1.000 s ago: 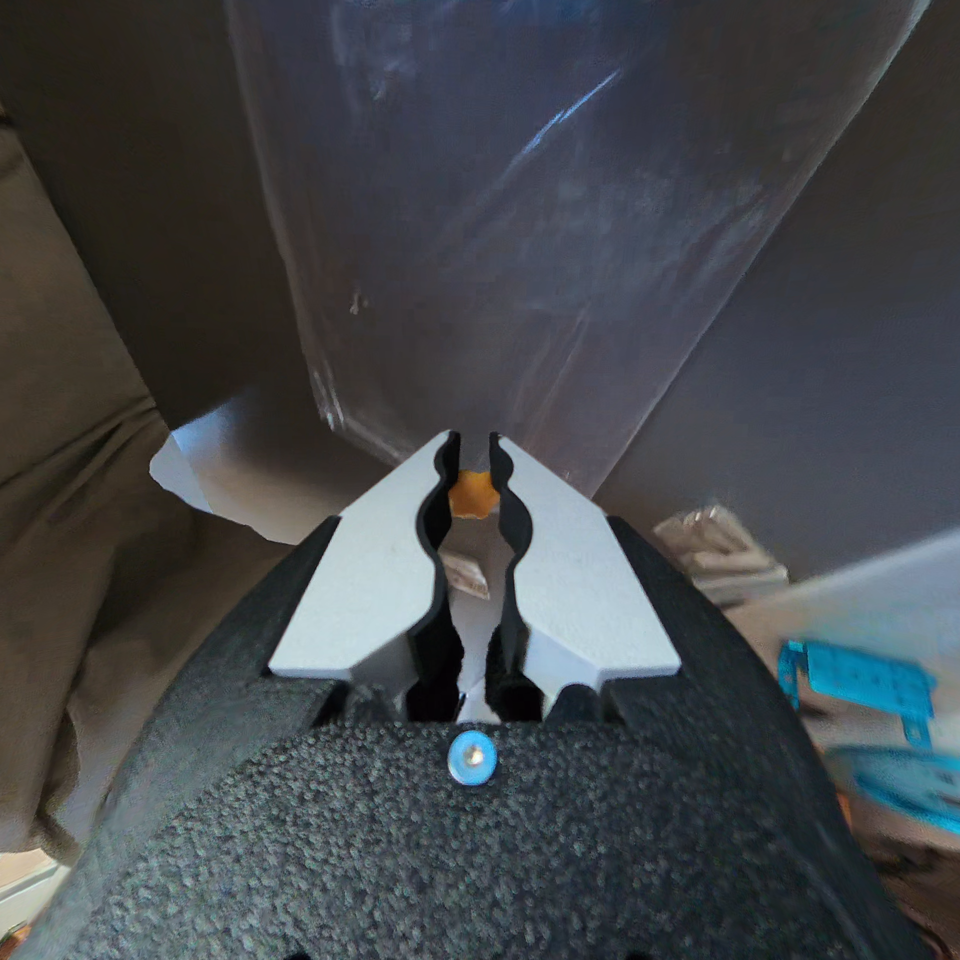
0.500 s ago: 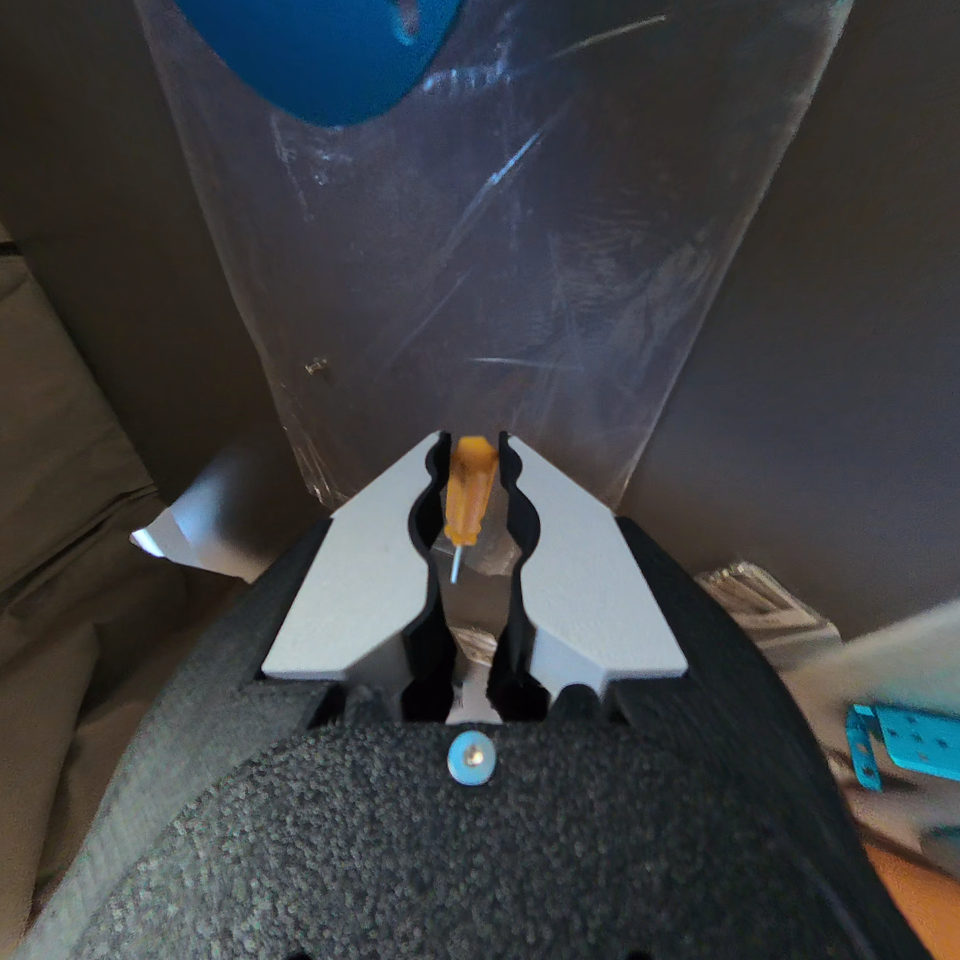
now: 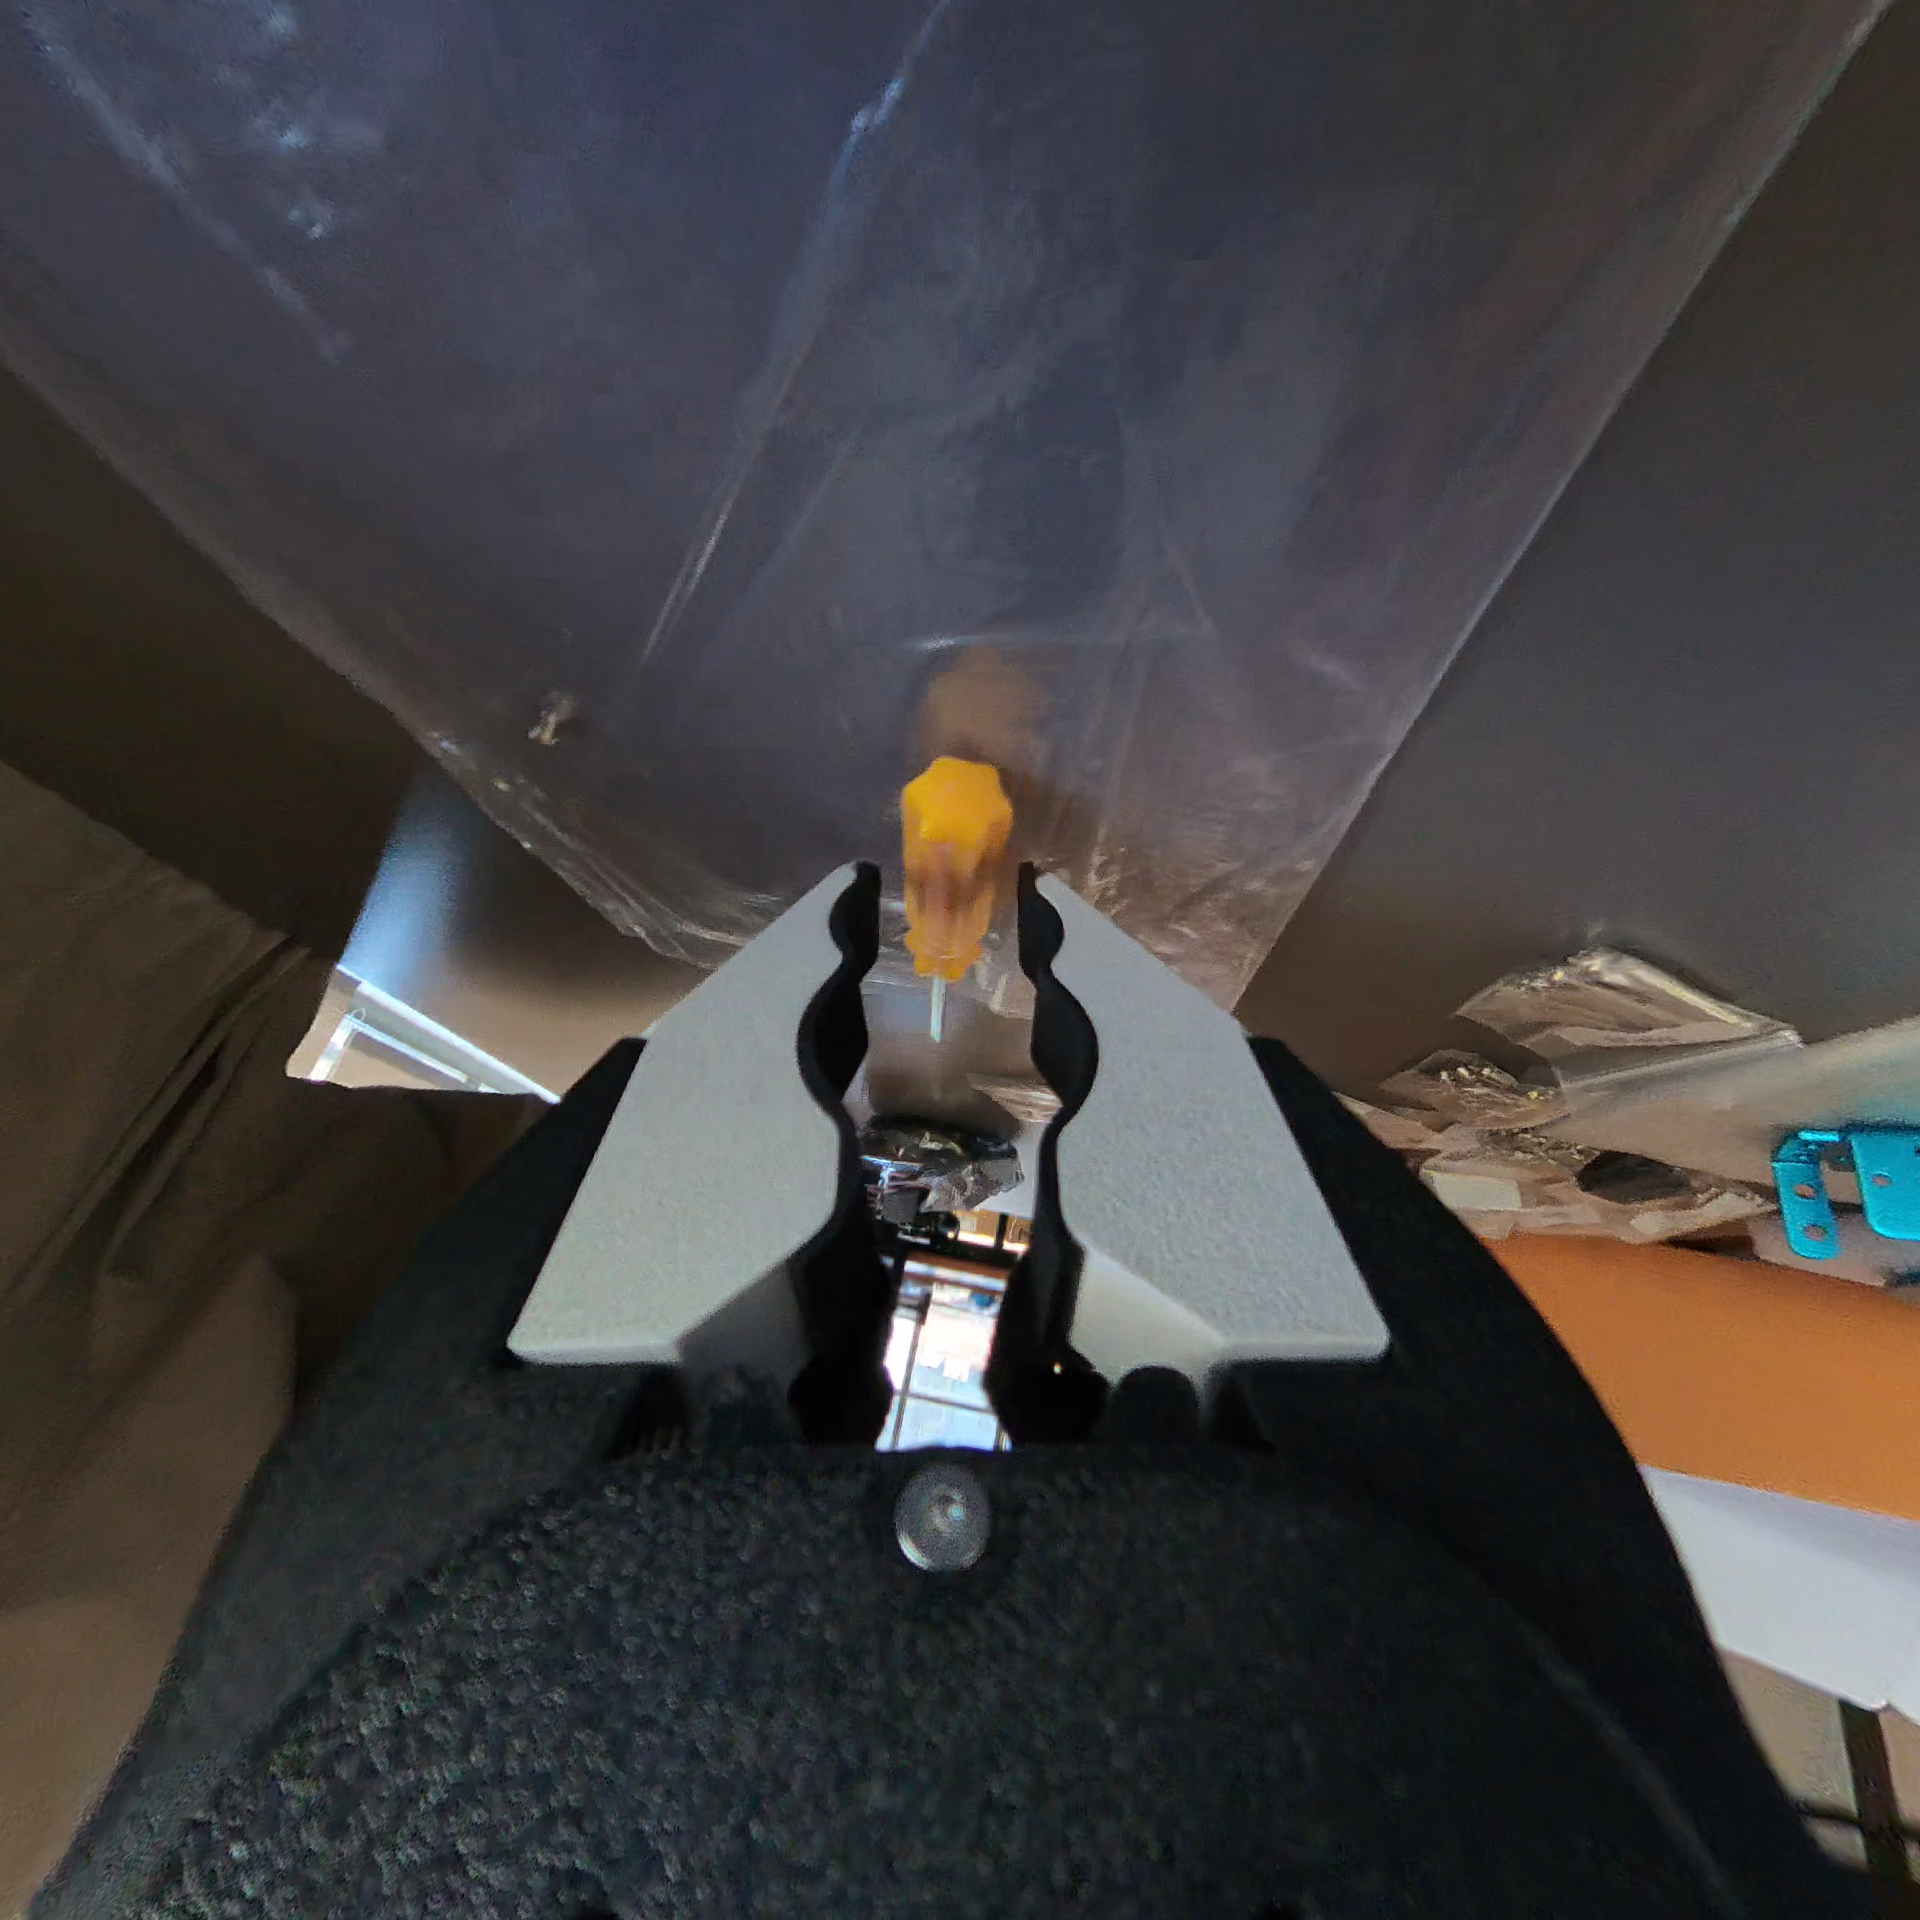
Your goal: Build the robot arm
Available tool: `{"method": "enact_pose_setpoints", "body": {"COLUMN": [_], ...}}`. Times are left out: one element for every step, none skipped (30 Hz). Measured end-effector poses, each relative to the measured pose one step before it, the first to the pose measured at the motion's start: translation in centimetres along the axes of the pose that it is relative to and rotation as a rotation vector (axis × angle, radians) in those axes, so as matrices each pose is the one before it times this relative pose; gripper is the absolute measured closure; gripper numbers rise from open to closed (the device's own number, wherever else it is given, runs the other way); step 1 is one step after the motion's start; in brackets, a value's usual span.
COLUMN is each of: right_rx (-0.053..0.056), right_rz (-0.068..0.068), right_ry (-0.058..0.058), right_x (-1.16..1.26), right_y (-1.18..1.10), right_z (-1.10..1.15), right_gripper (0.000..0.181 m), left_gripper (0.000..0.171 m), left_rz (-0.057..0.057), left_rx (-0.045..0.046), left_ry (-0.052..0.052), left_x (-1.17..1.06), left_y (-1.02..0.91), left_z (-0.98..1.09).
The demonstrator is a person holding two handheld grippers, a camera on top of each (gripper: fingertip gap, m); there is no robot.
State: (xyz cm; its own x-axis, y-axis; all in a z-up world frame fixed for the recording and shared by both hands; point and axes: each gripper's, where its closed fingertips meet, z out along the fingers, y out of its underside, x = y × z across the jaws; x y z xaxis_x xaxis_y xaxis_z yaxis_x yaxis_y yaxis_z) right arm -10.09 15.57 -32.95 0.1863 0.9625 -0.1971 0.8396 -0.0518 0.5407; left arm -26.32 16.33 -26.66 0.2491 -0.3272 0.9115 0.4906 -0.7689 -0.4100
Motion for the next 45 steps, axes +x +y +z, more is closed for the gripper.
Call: {"method": "enact_pose_setpoints", "body": {"right_rx": [-0.0090, -0.0040, -0.0084, -0.0104, -0.0164, 0.0006, 0.0152, 0.0181, 0.0223, 0.0223, 0.0179, 0.0161, 0.0334, 0.0440, 0.0460, 0.0575, 0.0498, 0.0218, 0.0105, -0.0208, -0.0233, -0.0115, 0.0179, 0.0569, 0.0767, 0.0743, 0.0904, 0.1182, 0.1309, 0.1217, 0.0980, 0.0761, 0.0440, 0.0385, 0.0498, 0.0491, 0.0325, -0.0052, -0.0193, -0.0123, -0.0157, -0.0418, -0.0537, -0.0370, -0.0291], "right_rz": [0.0055, 0.0012, 0.0050, 0.0098, 0.0049, -0.0092, -0.0130, -0.0085, -0.0039, -0.0009, -0.0001, 0.0012, 0.0049, 0.0063, -0.0017, -0.0091, -0.0153, -0.0235, -0.0177, -0.0047, 0.0039, 0.0043, -0.0070, -0.0255, -0.0376, -0.0342, -0.0282, -0.0304, -0.0450, -0.0493, -0.0217, 0.0044, 0.0111, 0.0049, -0.0013, -0.0028, -0.0185, -0.0372, -0.0654, -0.0759, -0.0733, -0.0475, -0.0277, -0.0118, -0.0110], "right_ry": [0.0026, -0.0103, -0.0146, -0.0103, -0.0023, -0.0010, -0.0006, -0.0034, 0.0004, -0.0076, -0.0079, 0.0063, 0.0089, -0.0071, 0.0018, 0.0255, 0.0064, 0.0043, 0.0323, 0.0227, 0.0024, -0.0035, 0.0034, 0.0091, -0.0055, -0.0080, 0.0023, -0.0113, -0.0364, -0.0319, 0.0094, 0.0034, -0.0291, -0.0518, -0.0573, -0.0450, -0.0128, -0.0020, -0.0012, 0.0117, -0.0037, 0.0048, 0.0207, 0.0208, 0.0507], "right_x": [0.160, -0.086, -0.167, -0.107, -0.029, -0.127, -0.150, -0.153, -0.056, -0.101, -0.067, 0.181, 0.228, -0.036, -0.001, 0.168, -0.313, -0.489, -0.114, -0.177, -0.405, -0.438, -0.334, -0.324, -0.595, -0.549, -0.300, -0.449, -0.790, -0.654, 0.178, 0.331, 0.035, -0.192, -0.238, 0.025, 0.384, 0.317, 0.228, 0.347, -0.021, -0.121, 0.005, -0.081, 0.435], "right_y": [-0.286, -0.318, -0.183, -0.062, 0.067, -0.003, -0.064, -0.009, 0.031, 0.053, 0.126, 0.249, 0.107, -0.015, -0.022, -0.111, 0.012, 0.243, 0.311, 0.504, 0.317, -0.027, -0.588, -1.152, -1.235, -1.024, -1.189, -1.588, -1.777, -1.389, -0.827, -0.333, 0.005, -0.022, -0.030, 0.043, -0.060, 0.136, 0.163, 0.073, 0.189, 0.368, 0.299, 0.103, 0.151], "right_z": [-0.033, -0.126, -0.148, -0.135, -0.129, -0.225, -0.320, -0.361, -0.370, -0.332, -0.261, -0.308, -0.383, -0.399, -0.350, -0.265, -0.002, 0.238, 0.344, 0.362, 0.239, -0.065, -0.404, -0.628, -0.548, -0.276, -0.044, 0.255, 0.593, 0.793, 0.768, 0.657, 0.470, 0.203, 0.009, -0.086, -0.251, -0.313, -0.341, -0.208, 0.095, 0.256, 0.297, 0.368, 0.357], "right_gripper": [0.157, 0.158, 0.158, 0.158, 0.158, 0.159, 0.160, 0.160, 0.160, 0.160, 0.160, 0.160, 0.160, 0.160, 0.160, 0.160, 0.160, 0.159, 0.158, 0.157, 0.156, 0.156, 0.156, 0.157, 0.158, 0.158, 0.157, 0.156, 0.154, 0.153, 0.153, 0.158, 0.163, 0.164, 0.164, 0.162, 0.158, 0.159, 0.164, 0.165, 0.163, 0.164, 0.164, 0.166, 0.166], "left_gripper": [0.166, 0.166, 0.166, 0.166, 0.166, 0.166, 0.166, 0.166, 0.166, 0.166, 0.167, 0.166, 0.166, 0.166, 0.167, 0.167, 0.166, 0.167, 0.167, 0.166, 0.166, 0.167, 0.167, 0.167, 0.167, 0.167, 0.167, 0.167, 0.167, 0.167, 0.167, 0.167, 0.167, 0.167, 0.167, 0.167, 0.167, 0.167, 0.167, 0.167, 0.167, 0.167, 0.167, 0.167, 0.167], "left_rz": [-0.0002, 0.0011, 0.0041, 0.0023, -0.0077, -0.0110, -0.0152, -0.0174, -0.0122, -0.0076, -0.0045, -0.0027, -0.0007, -0.0014, -0.0009, 0.0045, 0.0065, 0.0003, -0.0046, -0.0053, -0.0065, -0.0044, -0.0022, -0.0038, -0.0036, -0.0027, 0.0001, 0.0036, 0.0070, 0.0079, 0.0080, 0.0098, 0.0124, 0.0117, 0.0069, 0.0067, 0.0095, 0.0072, 0.0033, 0.0055, 0.0089, 0.0124, 0.0160, 0.0158, 0.0126], "left_rx": [0.00642, 0.00276, 0.00510, 0.01154, 0.00865, -0.00031, -0.00148, 0.00151, -0.00156, -0.00248, 0.00128, 0.00167, -0.00448, -0.00503, 0.00071, -0.00286, -0.00750, -0.00020, -0.00024, -0.00431, -0.00016, 0.00096, -0.00162, 0.00320, 0.00970, 0.01060, 0.01565, 0.01467, 0.00770, 0.00861, 0.00909, 0.00616, -0.00180, -0.00791, -0.00540, -0.00704, -0.00999, 0.00165, 0.00373, -0.00404, -0.00809, 0.00128, 0.00713, 0.00505, 0.00468], "left_ry": [-0.0133, -0.0144, -0.0116, -0.0061, 0.0010, 0.0047, 0.0085, 0.0092, 0.0076, 0.0030, -0.0022, -0.0045, -0.0024, -0.0021, -0.0041, -0.0068, -0.0067, -0.0050, -0.0014, 0.0008, 0.0017, 0.0035, 0.0052, 0.0058, 0.0076, 0.0055, 0.0012, -0.0028, -0.0051, -0.0060, -0.0084, -0.0103, -0.0098, -0.0055, 0.0007, -0.0002, -0.0014, -0.0013, -0.0019, 0.0023, 0.0040, -0.0001, -0.0061, -0.0069, -0.0092], "left_x": [-0.164, -0.169, -0.102, -0.040, 0.024, 0.019, 0.052, 0.052, 0.046, 0.000, -0.065, -0.089, -0.070, -0.051, -0.069, -0.075, -0.053, -0.062, -0.048, -0.019, -0.007, 0.026, 0.054, 0.074, 0.083, 0.073, 0.020, -0.032, -0.023, -0.035, -0.073, -0.073, -0.050, 0.012, 0.066, 0.031, 0.016, -0.005, -0.041, 0.034, 0.098, 0.050, 0.023, 0.034, 0.000], "left_y": [0.007, 0.036, 0.007, -0.055, -0.014, 0.100, 0.140, 0.085, 0.092, 0.065, -0.023, -0.062, -0.004, 0.029, -0.035, 0.023, 0.090, 0.023, 0.004, 0.058, -0.013, -0.020, 0.020, -0.029, -0.104, -0.123, -0.177, -0.182, -0.092, -0.080, -0.069, -0.018, 0.108, 0.220, 0.187, 0.138, 0.113, -0.078, -0.126, -0.031, 0.049, -0.030, -0.043, 0.040, 0.074], "left_z": [-0.319, -0.341, -0.358, -0.374, -0.338, -0.232, -0.166, -0.120, -0.076, -0.023, 0.006, 0.025, 0.085, 0.086, 0.050, 0.049, 0.053, 0.031, 0.042, 0.077, 0.068, 0.027, -0.012, -0.112, -0.244, -0.390, -0.523, -0.581, -0.549, -0.518, -0.456, -0.362, -0.226, -0.096, 0.023, 0.111, 0.153, 0.153, 0.137, 0.145, 0.111, 0.013, -0.065, -0.052, -0.017]}}
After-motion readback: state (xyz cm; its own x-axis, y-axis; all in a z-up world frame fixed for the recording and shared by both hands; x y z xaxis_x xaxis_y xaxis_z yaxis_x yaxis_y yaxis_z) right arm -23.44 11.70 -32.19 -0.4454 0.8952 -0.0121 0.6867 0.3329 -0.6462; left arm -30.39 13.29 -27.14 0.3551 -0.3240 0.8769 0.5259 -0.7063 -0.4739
